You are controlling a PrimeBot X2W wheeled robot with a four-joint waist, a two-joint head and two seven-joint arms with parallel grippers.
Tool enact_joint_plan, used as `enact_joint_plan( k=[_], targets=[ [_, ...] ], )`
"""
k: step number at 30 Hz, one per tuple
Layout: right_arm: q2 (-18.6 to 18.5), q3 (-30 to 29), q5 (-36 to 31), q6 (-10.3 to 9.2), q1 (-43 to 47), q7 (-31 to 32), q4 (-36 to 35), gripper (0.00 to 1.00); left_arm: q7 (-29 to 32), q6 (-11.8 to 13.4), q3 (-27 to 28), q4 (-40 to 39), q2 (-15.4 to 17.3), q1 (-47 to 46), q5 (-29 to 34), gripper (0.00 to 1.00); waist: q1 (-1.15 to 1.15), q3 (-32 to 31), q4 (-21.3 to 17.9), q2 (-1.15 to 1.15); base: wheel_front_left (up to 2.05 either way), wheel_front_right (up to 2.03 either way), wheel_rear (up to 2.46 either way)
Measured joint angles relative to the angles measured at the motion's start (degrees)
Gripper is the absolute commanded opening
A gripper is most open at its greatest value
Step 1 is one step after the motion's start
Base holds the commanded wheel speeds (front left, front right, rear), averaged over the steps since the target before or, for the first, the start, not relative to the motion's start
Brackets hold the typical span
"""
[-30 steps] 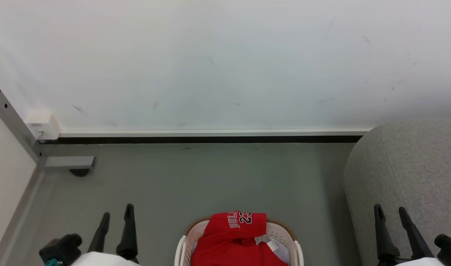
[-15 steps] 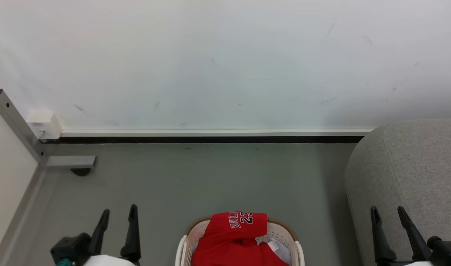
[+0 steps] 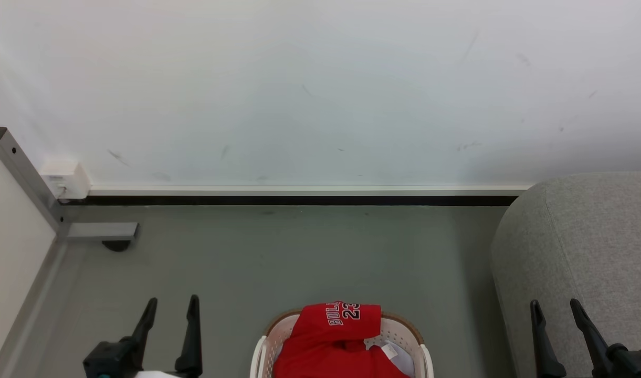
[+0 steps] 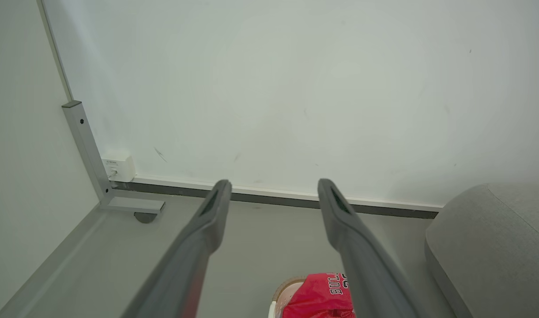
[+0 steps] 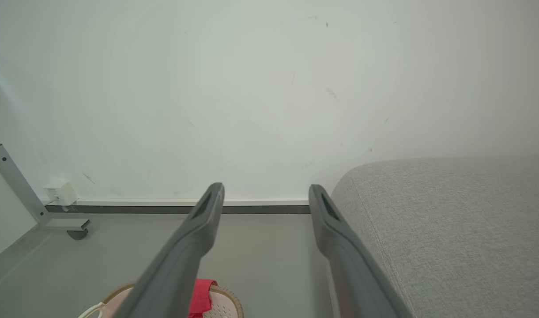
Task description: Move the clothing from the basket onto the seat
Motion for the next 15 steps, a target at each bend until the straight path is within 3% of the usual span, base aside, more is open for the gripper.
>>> enact_joint_plan(
  k=[15],
  targets=[
    [0.3, -0.9, -3.9, 0.00, 0.7, -1.9, 2.3, 1.00, -1.6, -1.5, 0.9, 0.4, -0.3, 1.2, 5.8, 1.00, 0.00, -0.2, 0.2, 0.00, 0.00, 0.00, 0.00]
  ],
)
